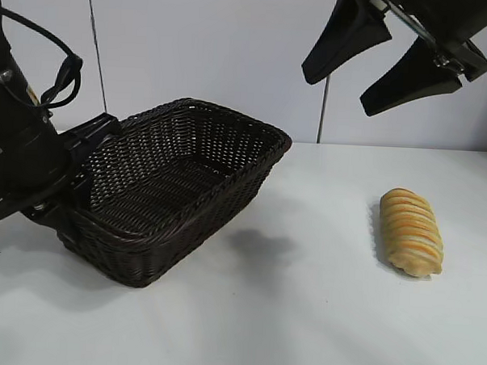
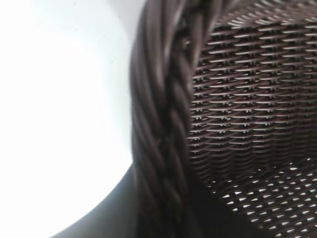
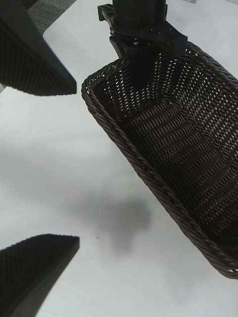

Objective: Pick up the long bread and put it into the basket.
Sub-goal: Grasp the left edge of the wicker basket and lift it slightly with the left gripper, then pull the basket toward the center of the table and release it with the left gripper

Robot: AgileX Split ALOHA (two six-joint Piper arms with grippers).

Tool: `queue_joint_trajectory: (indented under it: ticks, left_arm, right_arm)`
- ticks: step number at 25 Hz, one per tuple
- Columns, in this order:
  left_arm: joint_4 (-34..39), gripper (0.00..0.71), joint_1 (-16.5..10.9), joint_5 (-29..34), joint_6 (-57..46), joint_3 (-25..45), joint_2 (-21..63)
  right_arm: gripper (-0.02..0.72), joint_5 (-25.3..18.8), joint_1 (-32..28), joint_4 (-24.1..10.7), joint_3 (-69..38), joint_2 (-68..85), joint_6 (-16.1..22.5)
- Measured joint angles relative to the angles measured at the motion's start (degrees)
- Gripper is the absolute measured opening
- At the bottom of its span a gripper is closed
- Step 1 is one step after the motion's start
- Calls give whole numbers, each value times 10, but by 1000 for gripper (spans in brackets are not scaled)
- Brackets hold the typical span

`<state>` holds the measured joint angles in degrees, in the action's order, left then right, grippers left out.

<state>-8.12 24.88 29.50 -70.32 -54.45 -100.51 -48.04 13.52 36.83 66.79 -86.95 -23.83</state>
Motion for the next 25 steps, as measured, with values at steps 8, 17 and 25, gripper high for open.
queue_joint_trajectory:
  ticks: [8,17,25]
  left_arm:
    - [-182,97,-62,57,254,-25,5]
    - [-189,97,-73,116,348,-85,5]
    - [-158,97,-73,193,464,-144,-24]
  right_arm:
    - [559,0,0,0,0,0,0]
    - [559,-2,0,0,0,0,0]
    - [559,-6,0,0,0,0,0]
